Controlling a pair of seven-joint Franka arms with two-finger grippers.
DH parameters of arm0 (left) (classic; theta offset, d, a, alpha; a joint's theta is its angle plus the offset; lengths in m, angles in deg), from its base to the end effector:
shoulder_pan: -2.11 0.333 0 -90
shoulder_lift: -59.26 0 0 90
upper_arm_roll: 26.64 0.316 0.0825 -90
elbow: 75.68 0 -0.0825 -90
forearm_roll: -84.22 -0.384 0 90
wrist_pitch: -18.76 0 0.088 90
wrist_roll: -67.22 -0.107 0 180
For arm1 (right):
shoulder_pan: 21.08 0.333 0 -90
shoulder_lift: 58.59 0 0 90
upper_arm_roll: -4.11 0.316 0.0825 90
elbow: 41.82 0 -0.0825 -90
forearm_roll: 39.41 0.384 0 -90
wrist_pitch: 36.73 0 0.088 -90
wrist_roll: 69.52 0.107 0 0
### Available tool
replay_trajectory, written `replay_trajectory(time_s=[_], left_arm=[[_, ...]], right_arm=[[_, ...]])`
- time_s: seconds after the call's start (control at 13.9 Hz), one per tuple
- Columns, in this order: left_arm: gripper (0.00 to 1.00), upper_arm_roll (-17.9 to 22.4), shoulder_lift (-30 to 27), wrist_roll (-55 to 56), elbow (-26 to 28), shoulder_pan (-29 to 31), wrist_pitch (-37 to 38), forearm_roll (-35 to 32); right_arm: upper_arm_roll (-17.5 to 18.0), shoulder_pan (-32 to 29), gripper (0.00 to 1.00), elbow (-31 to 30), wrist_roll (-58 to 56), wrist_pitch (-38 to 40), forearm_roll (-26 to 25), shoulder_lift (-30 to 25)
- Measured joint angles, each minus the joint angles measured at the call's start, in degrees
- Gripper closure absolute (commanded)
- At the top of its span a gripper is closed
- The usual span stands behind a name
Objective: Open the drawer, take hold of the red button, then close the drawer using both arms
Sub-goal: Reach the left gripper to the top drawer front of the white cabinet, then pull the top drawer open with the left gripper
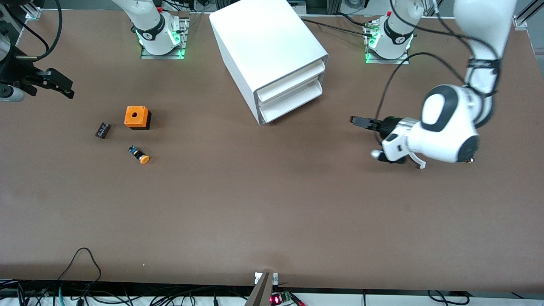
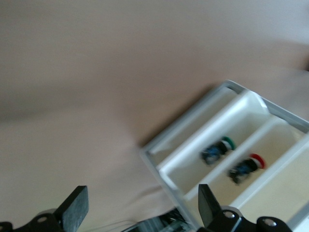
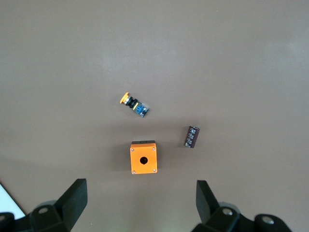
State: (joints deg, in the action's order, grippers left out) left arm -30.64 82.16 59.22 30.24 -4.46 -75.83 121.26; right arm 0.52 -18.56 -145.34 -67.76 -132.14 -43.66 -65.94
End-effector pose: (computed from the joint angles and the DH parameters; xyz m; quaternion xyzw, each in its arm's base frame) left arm 0.5550 -0.1625 0.2954 0.9088 -0.0310 -0.2862 0.3019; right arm 0.5184 -0.0188 0.5896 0.9992 -0.0207 -0.0065 0.0329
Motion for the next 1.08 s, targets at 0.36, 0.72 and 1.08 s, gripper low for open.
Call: replay_trajectory(time_s=[0.36, 0.72, 1.08], left_arm=[[0.0, -6.99, 1.05, -5.53, 9.41, -1.19, -9.1, 10.76], [0.02, -15.77, 0.94, -5.75, 15.01, -2.23, -16.1, 16.66], [0.13, -17.23, 0.65, -5.77, 16.89, -2.48, -17.11, 18.66]], right_arm=[[0.14, 0.02, 0.0, 0.0, 0.02, -0.28, 0.03, 0.09], [0.23, 0.05, 0.0, 0.44, 0.03, -0.78, 0.04, 0.54], [0.58, 1.25, 0.0, 4.18, -0.04, -0.73, 0.04, 4.77]])
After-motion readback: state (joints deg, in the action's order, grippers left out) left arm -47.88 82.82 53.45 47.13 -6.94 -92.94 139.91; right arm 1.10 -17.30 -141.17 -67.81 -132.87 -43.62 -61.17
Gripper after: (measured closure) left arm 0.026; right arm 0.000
